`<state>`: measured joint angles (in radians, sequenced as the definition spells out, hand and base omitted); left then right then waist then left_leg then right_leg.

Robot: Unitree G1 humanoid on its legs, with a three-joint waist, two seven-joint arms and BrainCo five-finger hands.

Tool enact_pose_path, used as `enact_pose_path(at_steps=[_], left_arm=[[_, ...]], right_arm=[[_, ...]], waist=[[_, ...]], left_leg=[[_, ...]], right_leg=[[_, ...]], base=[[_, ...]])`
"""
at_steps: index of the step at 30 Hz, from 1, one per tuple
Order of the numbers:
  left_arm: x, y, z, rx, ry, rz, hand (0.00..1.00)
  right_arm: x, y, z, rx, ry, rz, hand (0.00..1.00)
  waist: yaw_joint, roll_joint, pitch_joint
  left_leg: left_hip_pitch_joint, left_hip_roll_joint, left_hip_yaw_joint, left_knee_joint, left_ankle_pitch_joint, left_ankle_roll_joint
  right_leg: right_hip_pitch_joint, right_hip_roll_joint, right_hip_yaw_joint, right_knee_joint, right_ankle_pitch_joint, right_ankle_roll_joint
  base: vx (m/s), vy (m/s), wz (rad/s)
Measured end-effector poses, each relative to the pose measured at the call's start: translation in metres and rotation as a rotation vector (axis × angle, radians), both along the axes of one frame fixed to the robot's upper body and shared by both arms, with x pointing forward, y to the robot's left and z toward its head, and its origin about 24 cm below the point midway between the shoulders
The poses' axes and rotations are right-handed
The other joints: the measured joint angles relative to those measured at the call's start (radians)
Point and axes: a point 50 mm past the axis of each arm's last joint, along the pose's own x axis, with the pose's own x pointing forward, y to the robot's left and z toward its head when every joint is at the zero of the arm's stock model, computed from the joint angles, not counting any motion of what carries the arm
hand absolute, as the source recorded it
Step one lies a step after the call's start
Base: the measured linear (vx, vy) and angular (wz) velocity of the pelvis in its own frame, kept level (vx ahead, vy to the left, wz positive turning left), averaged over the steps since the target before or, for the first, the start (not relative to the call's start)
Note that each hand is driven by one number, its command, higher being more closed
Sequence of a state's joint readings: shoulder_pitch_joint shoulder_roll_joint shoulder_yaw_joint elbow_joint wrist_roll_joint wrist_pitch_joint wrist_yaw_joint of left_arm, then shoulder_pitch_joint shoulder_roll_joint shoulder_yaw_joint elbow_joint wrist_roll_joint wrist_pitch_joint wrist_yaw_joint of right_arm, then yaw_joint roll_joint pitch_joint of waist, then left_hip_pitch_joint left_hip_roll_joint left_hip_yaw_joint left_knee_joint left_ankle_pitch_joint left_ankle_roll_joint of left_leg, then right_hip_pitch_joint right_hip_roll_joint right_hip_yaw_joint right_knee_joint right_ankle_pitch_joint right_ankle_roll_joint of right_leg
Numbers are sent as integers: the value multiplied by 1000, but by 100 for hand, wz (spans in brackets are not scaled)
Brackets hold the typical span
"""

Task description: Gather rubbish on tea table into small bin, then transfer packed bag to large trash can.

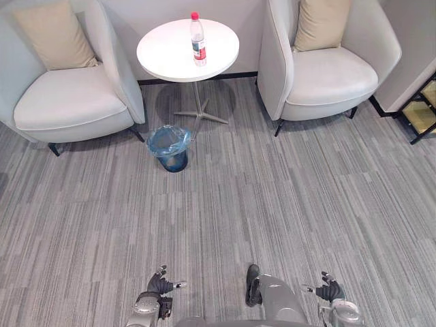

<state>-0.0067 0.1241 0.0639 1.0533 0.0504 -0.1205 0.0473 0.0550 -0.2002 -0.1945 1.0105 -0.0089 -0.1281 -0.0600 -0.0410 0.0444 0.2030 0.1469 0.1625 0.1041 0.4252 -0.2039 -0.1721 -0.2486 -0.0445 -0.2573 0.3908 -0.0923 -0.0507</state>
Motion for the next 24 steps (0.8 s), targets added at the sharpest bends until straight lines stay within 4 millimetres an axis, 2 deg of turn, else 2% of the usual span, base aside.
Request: enact_pose_path(at_steps=[1, 2, 4, 5, 6, 8, 10, 11, 12, 13, 14, 16, 18, 20, 21, 22, 23, 24], left_arm=[[-1, -4, 0, -24, -10, 39, 0], [-2, -6, -1, -31, -13, 46, 0], [-3, -8, 0, -39, -26, 55, 0], [0, -9, 2, -39, -37, 54, 0], [1, -9, 2, -40, -43, 53, 0], [2, -8, 3, -40, -48, 59, 0], [1, -9, 3, -42, -46, 58, 0], [1, -11, 2, -44, -41, 46, 0], [-4, -14, 0, -46, -25, 27, 0], [-8, -13, -2, -44, -14, 30, 0], [-10, -10, -2, -38, -8, 41, 0], [-8, 5, 0, 2, -11, 33, 0], [-9, 5, -1, 3, 3, 33, 0], [-10, 6, -1, 8, 14, 22, 0], [-10, 5, -2, 10, 16, 7, 0], [-9, 5, -1, 17, 17, -14, 0], [-9, 5, -1, 19, 17, -16, 0], [-8, 5, -1, 20, 16, -16, 0]], right_arm=[[-4, 2, 0, -1, 1, 14, 0], [-4, 4, 0, -1, -4, 20, 0], [-2, 10, 1, 15, -31, 19, 0], [2, 14, 2, 23, -48, 19, 0], [3, 15, 3, 25, -53, 19, 0], [8, 16, 3, 30, -64, 18, 0], [13, 15, 5, 30, -73, 15, 0], [9, 13, 3, 28, -58, 6, 0], [4, 6, 1, 13, -28, 3, 0], [3, 7, 0, 16, -21, 2, 0], [3, 12, -2, 32, -14, 2, 0], [-4, 15, -5, 40, 6, 0, 0], [-1, 13, -4, 31, 1, 4, 0], [1, 18, -5, 42, 3, 21, 0], [0, 19, -5, 44, 8, 25, 0], [0, 19, -6, 44, 11, 30, 0], [-1, 20, -7, 44, 18, 39, 0], [-1, 21, -7, 45, 21, 43, 0]], waist=[[7, -1, 1], [12, -5, 4], [37, -8, 5], [52, -14, 8], [56, -14, 7], [66, -10, 8], [71, -11, 8], [76, -5, 4], [88, 31, -3], [87, 29, -4], [87, 8, -14], [85, -56, -27], [88, -64, -31], [82, -64, -31], [80, -63, -30], [81, -60, -29], [77, -57, -29], [73, -56, -28]], left_leg=[[-109, 39, -25, 290, 88, -1], [-153, 63, -18, 400, 82, 5], [-278, 124, 32, 593, 50, 58], [-343, 133, 62, 587, 38, 77], [-367, 134, 79, 561, 32, 87], [-420, 116, 123, 410, 23, 101], [-434, 30, 138, 89, 35, 95], [-409, -7, 128, -70, 78, 70], [-395, -23, 85, -190, 197, 122], [-395, -27, 77, -180, 220, 155], [-395, -48, 78, -155, 196, 176], [-395, -105, 107, -127, 124, 188], [-365, -129, 133, -136, 84, 199], [-266, -150, 148, -164, 36, 215], [-242, -152, 147, -164, 23, 222], [-195, -152, 145, -169, 5, 227], [-150, -151, 144, -186, -1, 226], [-128, -148, 141, -199, -3, 225]], right_leg=[[100, 13, -15, -61, -20, -4], [142, 22, -17, -82, -27, -10], [252, 46, -12, -151, -43, -21], [290, 46, -9, -181, -47, -20], [305, 46, -5, -195, -47, -18], [340, 40, 12, -230, -48, -7], [386, 9, 34, -259, -65, 29], [393, 1, 47, -260, -77, 48], [401, 25, 83, -251, -118, 80], [405, 23, 91, -247, -128, 81], [415, 2, 100, -243, -143, 97], [401, -69, 124, -189, -187, 125], [324, -102, 192, -8, -190, 143], [208, -132, 244, 325, -135, 286], [185, -133, 241, 393, -144, 281], [142, -136, 217, 489, -169, 242], [105, -137, 165, 511, -194, 194], [83, -134, 138, 502, -207, 170]], base=[[494, -246, 28], [470, -220, 16], [301, -110, -12], [261, -88, -13], [245, -39, -15], [286, 55, -21], [372, 159, -23], [391, 262, -47], [320, 228, -45], [346, 232, -40], [320, 136, -4], [482, 185, -11], [359, 151, -26], [448, 163, -17], [412, 76, -3], [403, 31, 12], [397, 9, 15], [404, -34, 18]])
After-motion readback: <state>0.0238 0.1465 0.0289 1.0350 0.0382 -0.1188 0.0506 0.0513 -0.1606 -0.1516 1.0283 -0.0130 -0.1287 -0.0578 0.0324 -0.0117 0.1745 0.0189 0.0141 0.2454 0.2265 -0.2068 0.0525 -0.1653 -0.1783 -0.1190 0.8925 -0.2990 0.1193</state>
